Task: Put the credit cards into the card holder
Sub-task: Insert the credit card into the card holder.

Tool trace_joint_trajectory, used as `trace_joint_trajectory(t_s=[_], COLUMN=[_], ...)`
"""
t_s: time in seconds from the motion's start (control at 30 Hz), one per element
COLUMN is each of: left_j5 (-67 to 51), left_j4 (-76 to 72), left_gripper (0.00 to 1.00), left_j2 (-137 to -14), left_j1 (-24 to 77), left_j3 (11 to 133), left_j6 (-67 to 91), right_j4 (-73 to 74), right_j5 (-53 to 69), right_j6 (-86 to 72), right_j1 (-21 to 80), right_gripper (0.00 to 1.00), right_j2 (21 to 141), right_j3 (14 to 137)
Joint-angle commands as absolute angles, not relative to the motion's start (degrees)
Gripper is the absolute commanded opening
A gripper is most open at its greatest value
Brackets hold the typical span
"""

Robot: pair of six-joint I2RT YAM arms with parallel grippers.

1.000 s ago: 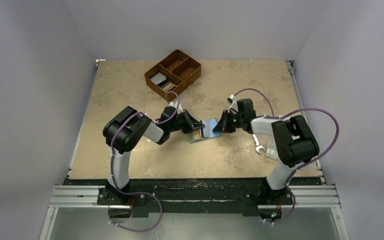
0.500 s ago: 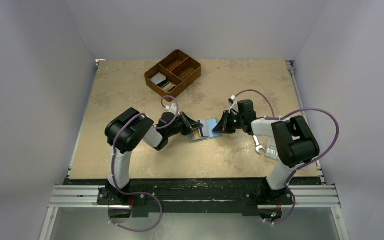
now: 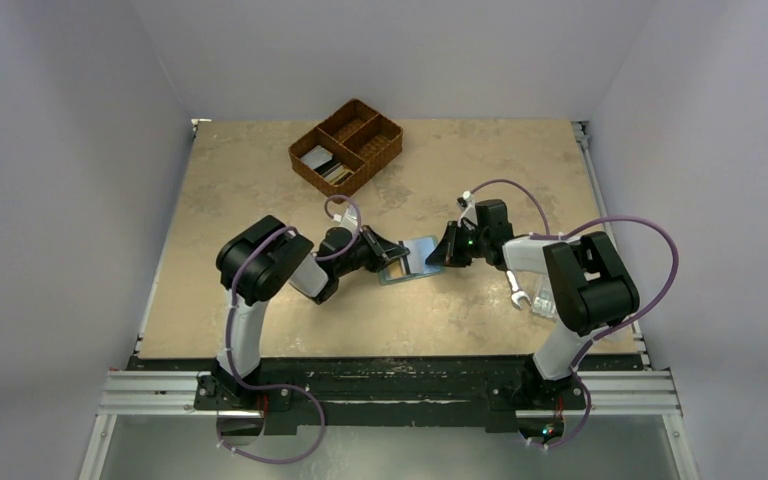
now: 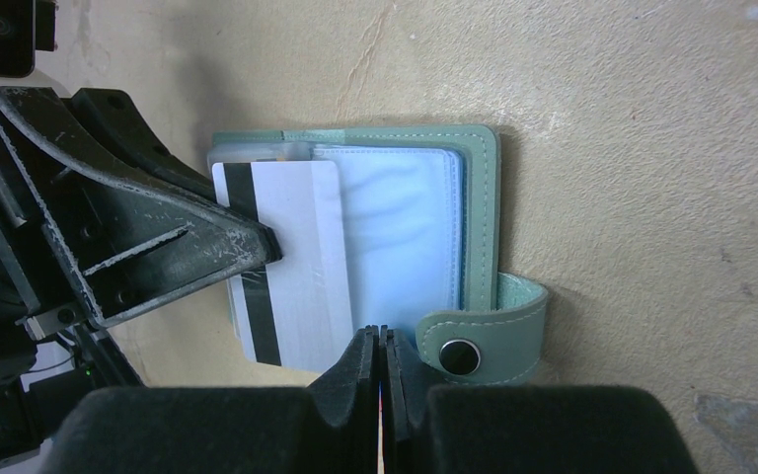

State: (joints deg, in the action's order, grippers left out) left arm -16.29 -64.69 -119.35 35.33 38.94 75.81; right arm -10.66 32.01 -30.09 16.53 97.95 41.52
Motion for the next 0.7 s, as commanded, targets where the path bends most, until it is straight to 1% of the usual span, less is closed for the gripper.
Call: trace_joint_trajectory(t_s=[0.0,0.03,0.07,0.13,0.27,0.33,0.37,0.47,0.53,0.63,0.67], left_j5=[-16.17,-16.51,-16.68,-16.68,-16.26,-16.38,-16.21,-14.29,-11.83,-10.06,-9.28], left_j4=[-61.8,-59.58,-57.4,-54.27,-42.95,-35.46,-31.64,-18.46,-7.92,-2.71,-1.56], left_gripper=[0.0,0.0,0.04,0.15,0.28,0.42,0.45,0.5,0.51,0.52,0.56], left_j2=[-119.81,-119.8,-119.72,-119.39,-116.57,-115.14,-114.47,-112.56,-112.17,-111.17,-110.75], left_j1=[36.3,36.25,36.32,36.6,36.82,36.83,36.87,37.01,37.21,37.63,37.89], left_j3=[40.16,40.87,41.98,42.79,45.15,47.47,48.82,53.55,57.27,59.23,59.63], left_j6=[75.61,75.31,74.75,73.36,67.84,64.06,62.17,56.88,54.22,51.22,50.34], right_j4=[-10.03,-9.91,-9.46,-7.61,-3.14,-1.92,-1.43,-0.72,-0.79,-1.0,-1.16], right_j5=[30.68,30.52,30.08,28.27,24.44,23.19,22.83,22.65,22.91,23.09,23.26], right_j6=[-30.06,-30.01,-29.79,-28.97,-26.48,-25.62,-25.2,-24.32,-24.01,-23.85,-23.81], right_j1=[16.45,16.51,16.52,16.48,16.52,16.52,16.52,16.5,16.49,16.5,16.52], right_gripper=[0.05,0.05,0.06,0.06,0.1,0.15,0.16,0.17,0.17,0.17,0.17], right_j2=[96.33,96.19,95.79,94.67,92.06,91.31,91.2,91.23,91.43,92.1,92.46], right_j3=[41.75,41.75,41.81,42.28,43.68,44.13,44.34,44.9,44.94,45.0,44.91])
